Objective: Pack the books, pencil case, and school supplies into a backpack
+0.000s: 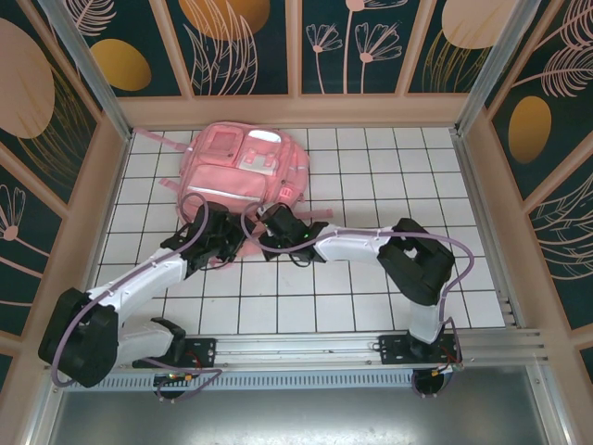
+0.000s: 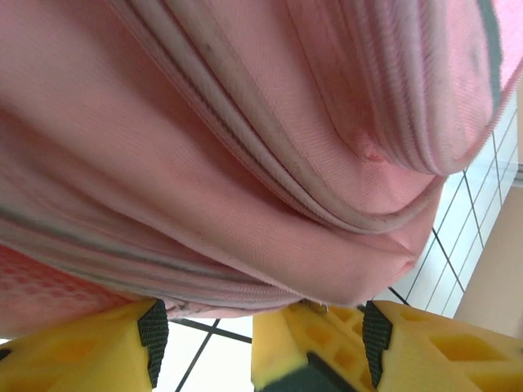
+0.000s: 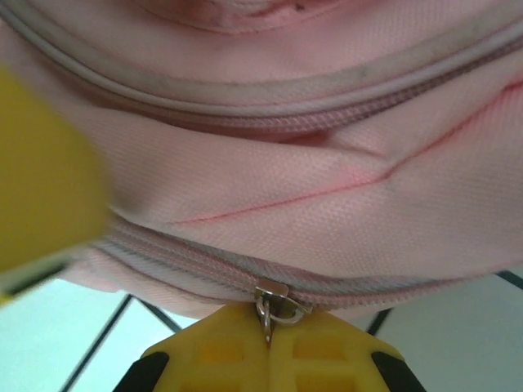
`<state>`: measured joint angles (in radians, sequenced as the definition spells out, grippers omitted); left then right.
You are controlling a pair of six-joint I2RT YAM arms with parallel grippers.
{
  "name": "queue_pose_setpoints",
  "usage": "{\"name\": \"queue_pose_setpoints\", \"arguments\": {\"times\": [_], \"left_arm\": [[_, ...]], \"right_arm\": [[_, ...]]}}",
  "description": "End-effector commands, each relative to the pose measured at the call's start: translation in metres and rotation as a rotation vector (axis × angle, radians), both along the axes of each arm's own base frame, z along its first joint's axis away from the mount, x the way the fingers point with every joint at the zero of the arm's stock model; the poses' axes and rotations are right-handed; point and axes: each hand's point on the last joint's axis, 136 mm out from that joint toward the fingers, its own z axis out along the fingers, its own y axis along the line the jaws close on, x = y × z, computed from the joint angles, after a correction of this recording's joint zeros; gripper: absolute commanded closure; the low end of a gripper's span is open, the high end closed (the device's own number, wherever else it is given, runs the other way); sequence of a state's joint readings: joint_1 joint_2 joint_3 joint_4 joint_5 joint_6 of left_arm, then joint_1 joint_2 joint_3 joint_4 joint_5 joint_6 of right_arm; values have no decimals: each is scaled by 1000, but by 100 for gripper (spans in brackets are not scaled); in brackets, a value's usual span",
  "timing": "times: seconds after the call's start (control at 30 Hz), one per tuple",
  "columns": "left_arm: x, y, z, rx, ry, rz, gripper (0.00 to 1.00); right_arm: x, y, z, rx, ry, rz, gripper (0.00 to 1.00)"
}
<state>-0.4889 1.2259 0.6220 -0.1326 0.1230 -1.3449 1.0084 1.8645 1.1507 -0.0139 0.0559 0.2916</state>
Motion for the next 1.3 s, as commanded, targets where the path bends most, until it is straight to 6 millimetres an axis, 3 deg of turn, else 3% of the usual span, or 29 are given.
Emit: {"name": "queue_pose_setpoints", "arguments": {"times": [0.0,0.07,0.13,0.23,0.3,0.33,0.5,0.7,1.03,1.27], "left_arm": [[-3,-3,-13,-11,32,14,34],[-2,-2,-17,8,39,21,35],[0,1,-22,33,41,30,43],[4,5,-28,73,39,39,70],[4,10,-30,106,44,42,95],[3,13,-30,125,44,46,100],[0,29,-20,182,11,78,100],[-11,44,-9,213,-15,99,100],[-31,71,11,251,-46,140,100],[-38,78,25,257,-69,139,100]], "right_arm": [[-10,30,25,92,-2,42,100],[-13,33,29,104,-2,44,100],[-15,35,29,108,2,44,100],[-17,33,29,104,6,44,100],[-16,28,29,92,-2,36,100],[-14,24,28,83,-10,25,100],[0,-2,25,51,-27,-31,100],[31,-37,15,2,-50,-103,100],[101,-107,-7,-106,-110,-237,100],[157,-131,-17,-130,-119,-324,100]]}}
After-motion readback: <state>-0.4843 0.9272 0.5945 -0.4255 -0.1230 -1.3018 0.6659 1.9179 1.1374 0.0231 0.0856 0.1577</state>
